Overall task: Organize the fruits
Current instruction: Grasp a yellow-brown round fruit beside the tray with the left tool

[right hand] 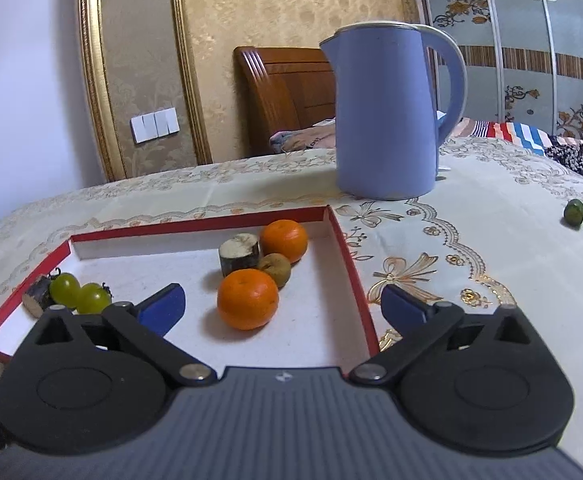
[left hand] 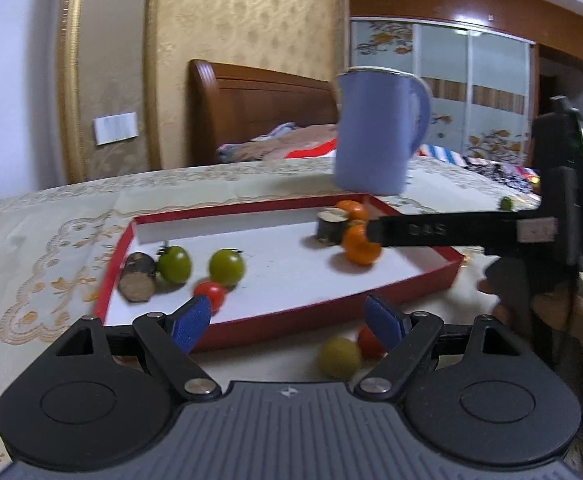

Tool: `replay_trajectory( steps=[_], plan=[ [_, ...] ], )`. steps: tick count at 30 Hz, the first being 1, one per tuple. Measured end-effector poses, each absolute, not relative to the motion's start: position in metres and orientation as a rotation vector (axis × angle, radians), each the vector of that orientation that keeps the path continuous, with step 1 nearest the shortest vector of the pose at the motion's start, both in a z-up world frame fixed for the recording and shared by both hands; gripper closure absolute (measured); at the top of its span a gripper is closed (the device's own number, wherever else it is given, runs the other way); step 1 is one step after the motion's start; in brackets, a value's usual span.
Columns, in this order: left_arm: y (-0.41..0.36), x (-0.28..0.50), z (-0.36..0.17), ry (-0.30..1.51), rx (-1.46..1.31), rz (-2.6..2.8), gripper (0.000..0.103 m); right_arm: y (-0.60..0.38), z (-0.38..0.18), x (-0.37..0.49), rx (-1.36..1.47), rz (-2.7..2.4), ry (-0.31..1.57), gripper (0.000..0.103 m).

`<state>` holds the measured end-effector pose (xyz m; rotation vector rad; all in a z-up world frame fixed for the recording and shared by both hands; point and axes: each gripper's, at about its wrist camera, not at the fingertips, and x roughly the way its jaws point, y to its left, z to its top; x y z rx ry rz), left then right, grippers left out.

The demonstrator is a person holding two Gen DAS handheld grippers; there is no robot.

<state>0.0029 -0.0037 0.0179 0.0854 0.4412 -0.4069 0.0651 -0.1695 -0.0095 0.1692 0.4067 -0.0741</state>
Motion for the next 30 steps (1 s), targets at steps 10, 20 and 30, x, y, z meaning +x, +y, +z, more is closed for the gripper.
replay_trajectory(
  steps=[10,20,30],
  plan=[
    [-0.024,0.01,0.001,0.546,0.191,-0.418,0.019,-0.168,-0.009,0.065,0.157,-0.074,0.402,0.0],
    [-0.03,0.016,-0.008,0.611,0.226,-0.457,0.064,-0.168,-0.009,0.066,0.161,-0.076,0.4,0.0],
    [-0.028,0.017,-0.007,0.604,0.213,-0.441,0.065,-0.167,-0.01,0.066,0.156,-0.076,0.405,0.0]
  ],
)
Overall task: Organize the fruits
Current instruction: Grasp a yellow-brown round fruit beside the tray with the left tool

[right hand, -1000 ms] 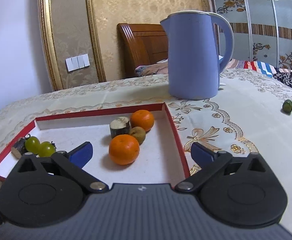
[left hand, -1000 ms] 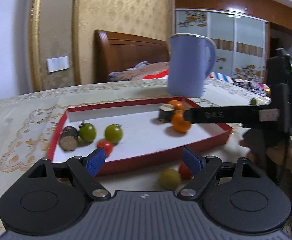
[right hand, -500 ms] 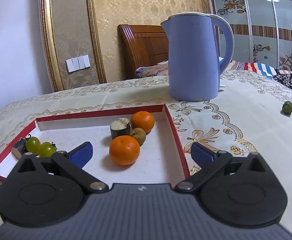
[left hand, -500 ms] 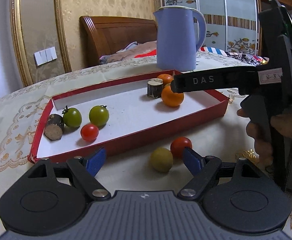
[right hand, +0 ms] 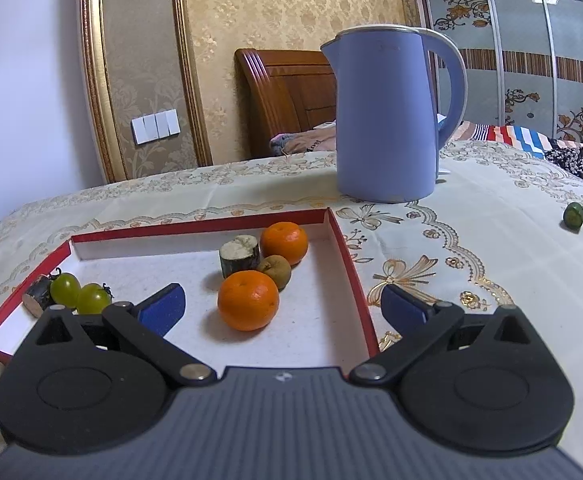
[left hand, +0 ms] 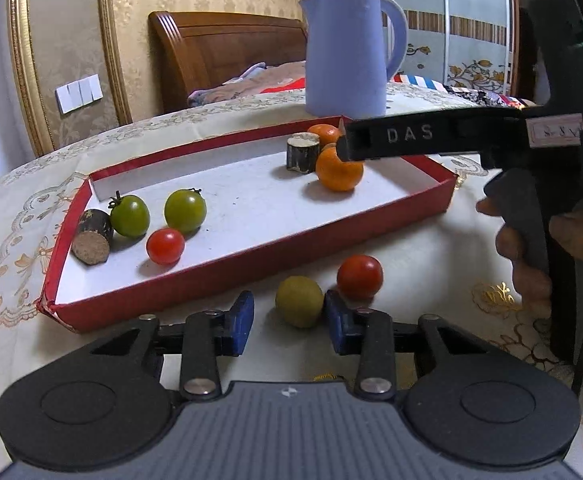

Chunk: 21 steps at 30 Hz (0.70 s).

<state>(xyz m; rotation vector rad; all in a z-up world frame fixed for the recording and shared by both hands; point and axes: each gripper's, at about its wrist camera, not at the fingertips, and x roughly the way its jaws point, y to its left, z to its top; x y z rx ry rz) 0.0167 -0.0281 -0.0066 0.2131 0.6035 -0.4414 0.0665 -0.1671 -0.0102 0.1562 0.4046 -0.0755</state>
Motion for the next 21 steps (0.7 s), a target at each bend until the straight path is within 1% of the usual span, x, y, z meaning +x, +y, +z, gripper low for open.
replay_trajectory(
  steps=[12,13,14,18,19,21],
  plan=[
    [-0.0289,0.0179,-0.0063,0.599,0.216,-0.413,0.066,-0.1673,-0.0105,0.0662,0.152,-0.076,0.413,0.0],
    [-0.0281,0.0181,-0.0061,0.6,0.211,-0.407,0.066,-0.1673,-0.0105,0.0662,0.152,-0.076,0.413,0.0],
    [-0.0268,0.0188,-0.006,0.602,0.205,-0.399,0.07,-0.1674,-0.0103,0.0659,0.153,-0.076,0.412,0.0],
    [-0.023,0.0231,-0.0055,0.616,0.18,-0.39,0.072,-0.1669,-0.0103,0.0669,0.151,-0.075,0.417,0.0],
    [-0.0242,0.0231,-0.0056,0.613,0.186,-0.393,0.078,-0.1667,-0.0103,0.0674,0.149,-0.075,0.419,0.0],
    [-0.0294,0.0191,-0.006,0.594,0.223,-0.39,0.078,-0.1665,-0.0106,0.0683,0.148,-0.077,0.425,0.0]
  ],
)
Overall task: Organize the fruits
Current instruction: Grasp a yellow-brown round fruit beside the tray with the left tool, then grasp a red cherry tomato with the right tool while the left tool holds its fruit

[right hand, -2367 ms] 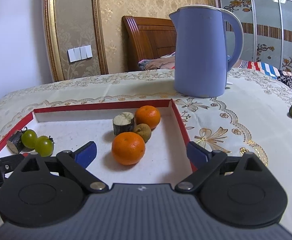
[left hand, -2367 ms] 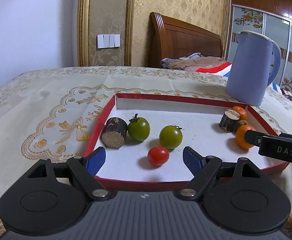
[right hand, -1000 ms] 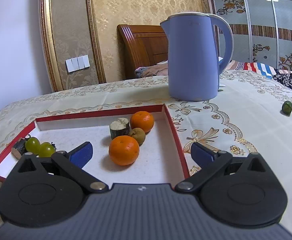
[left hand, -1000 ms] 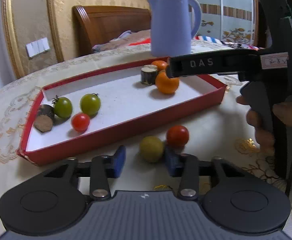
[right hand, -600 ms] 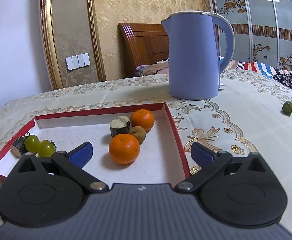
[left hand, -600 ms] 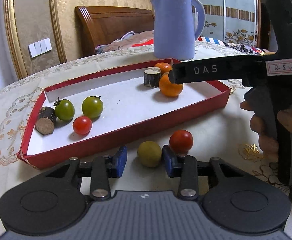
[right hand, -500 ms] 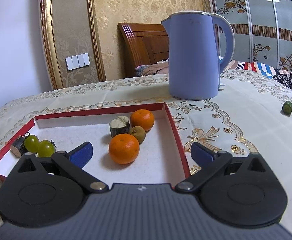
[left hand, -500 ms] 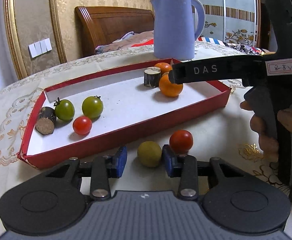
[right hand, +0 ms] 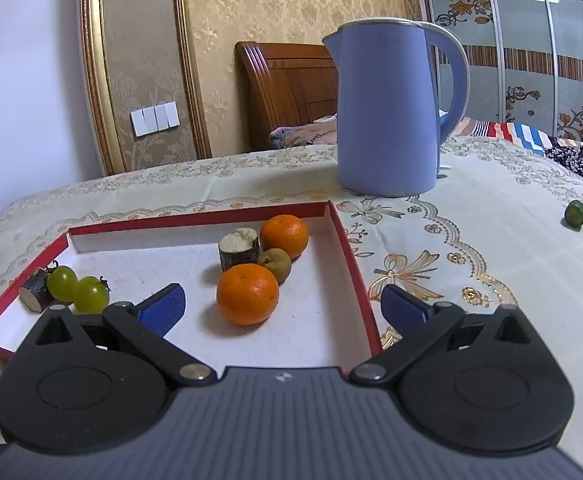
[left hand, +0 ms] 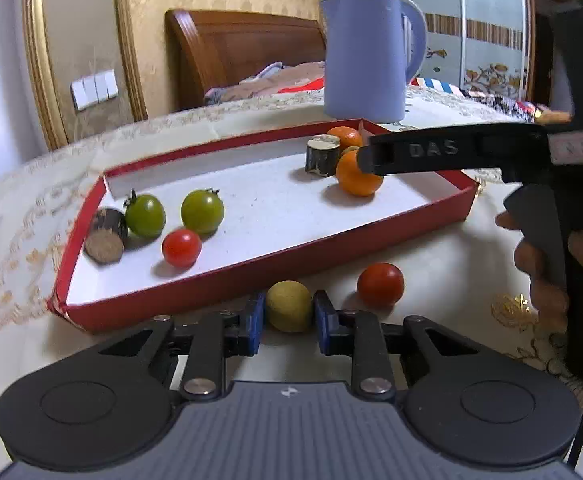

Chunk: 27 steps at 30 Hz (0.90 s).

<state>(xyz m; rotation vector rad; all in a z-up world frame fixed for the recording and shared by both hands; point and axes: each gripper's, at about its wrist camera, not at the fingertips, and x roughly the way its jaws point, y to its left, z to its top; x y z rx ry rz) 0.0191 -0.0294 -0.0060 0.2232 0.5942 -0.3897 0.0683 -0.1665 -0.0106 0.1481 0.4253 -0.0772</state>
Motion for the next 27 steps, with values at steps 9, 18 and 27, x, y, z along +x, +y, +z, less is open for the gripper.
replay_trajectory(
  steps=[9,18,27],
  plan=[
    [-0.018,0.022,-0.004,0.589,0.192,-0.332,0.078,-0.167,-0.011,0.068,0.153,-0.077,0.42,0.0],
    [0.007,0.027,-0.006,0.626,0.07,-0.237,0.078,-0.164,-0.01,0.062,0.126,-0.078,0.409,0.0],
    [0.011,0.027,-0.006,0.624,0.062,-0.191,0.078,-0.163,-0.014,0.006,0.104,0.009,0.438,0.0]
  ],
)
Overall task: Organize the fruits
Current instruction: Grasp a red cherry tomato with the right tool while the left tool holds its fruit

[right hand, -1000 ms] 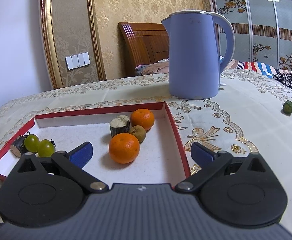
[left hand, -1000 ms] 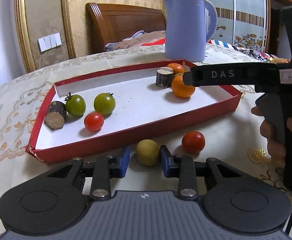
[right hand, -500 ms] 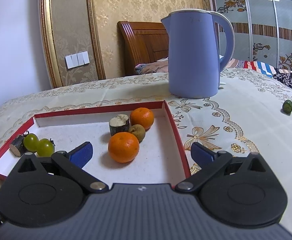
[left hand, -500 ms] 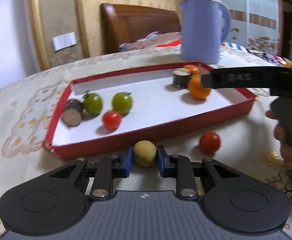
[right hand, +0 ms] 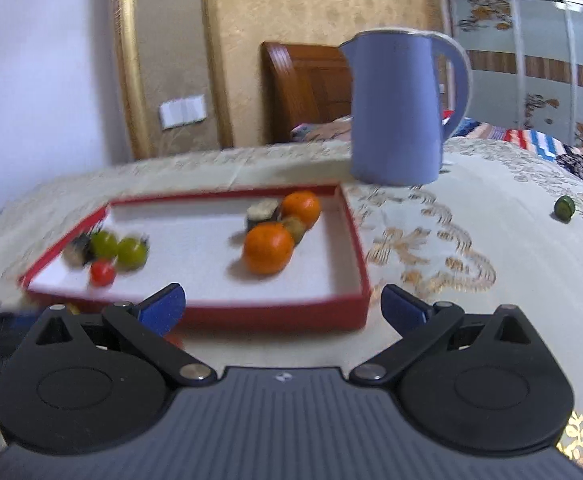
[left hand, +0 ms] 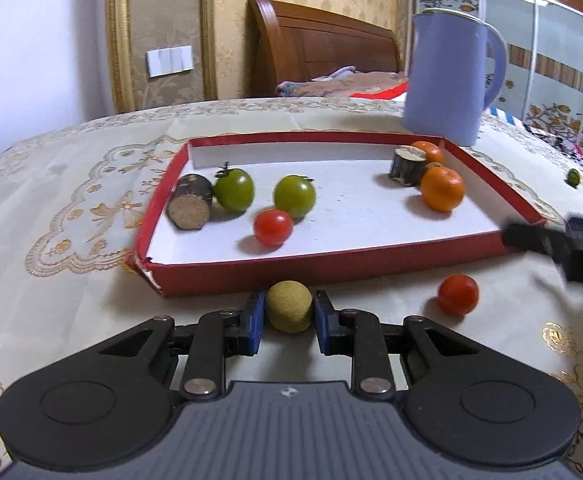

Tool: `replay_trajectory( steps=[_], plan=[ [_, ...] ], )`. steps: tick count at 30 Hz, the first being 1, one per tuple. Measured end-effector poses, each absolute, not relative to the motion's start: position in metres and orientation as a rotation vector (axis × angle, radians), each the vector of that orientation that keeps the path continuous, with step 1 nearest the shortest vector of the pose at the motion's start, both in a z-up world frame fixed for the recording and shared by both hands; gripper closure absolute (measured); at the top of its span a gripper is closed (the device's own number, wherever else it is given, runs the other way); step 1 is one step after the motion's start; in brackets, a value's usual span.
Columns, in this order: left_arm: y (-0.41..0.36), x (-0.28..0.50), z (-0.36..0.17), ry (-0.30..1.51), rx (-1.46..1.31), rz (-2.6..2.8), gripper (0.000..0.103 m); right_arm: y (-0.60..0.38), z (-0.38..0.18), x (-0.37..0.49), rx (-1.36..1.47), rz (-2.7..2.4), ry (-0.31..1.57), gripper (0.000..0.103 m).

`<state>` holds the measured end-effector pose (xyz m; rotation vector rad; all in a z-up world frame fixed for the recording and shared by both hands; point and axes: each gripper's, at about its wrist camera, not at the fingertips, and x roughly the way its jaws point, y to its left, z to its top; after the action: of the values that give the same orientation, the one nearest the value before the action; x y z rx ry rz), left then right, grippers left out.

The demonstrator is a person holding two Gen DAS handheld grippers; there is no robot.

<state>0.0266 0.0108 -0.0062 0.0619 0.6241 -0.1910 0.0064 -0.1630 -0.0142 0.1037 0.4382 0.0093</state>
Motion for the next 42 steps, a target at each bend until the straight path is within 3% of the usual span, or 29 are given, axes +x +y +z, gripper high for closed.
replay_trajectory(
  steps=[4,12,25,37,39,42],
  plan=[
    [0.017,0.028,-0.005,0.627,0.029,-0.151,0.078,-0.158,-0.017,0.001,0.091,0.054,0.487,0.001],
    [0.018,0.028,-0.005,0.627,0.025,-0.136,0.078,-0.129,-0.02,0.001,0.018,0.14,0.522,0.015],
    [0.018,0.029,-0.005,0.627,0.023,-0.136,0.078,-0.118,-0.024,0.024,0.033,0.085,0.582,0.016],
    [0.017,0.027,-0.006,0.627,0.023,-0.137,0.078,-0.109,-0.027,0.03,-0.002,0.095,0.613,0.041],
    [0.016,0.027,-0.006,0.627,0.026,-0.137,0.078,-0.107,-0.027,0.03,-0.009,0.098,0.611,0.052],
    [0.017,0.027,-0.005,0.627,0.024,-0.137,0.078,-0.104,-0.027,0.03,-0.02,0.102,0.608,0.057]
  ],
)
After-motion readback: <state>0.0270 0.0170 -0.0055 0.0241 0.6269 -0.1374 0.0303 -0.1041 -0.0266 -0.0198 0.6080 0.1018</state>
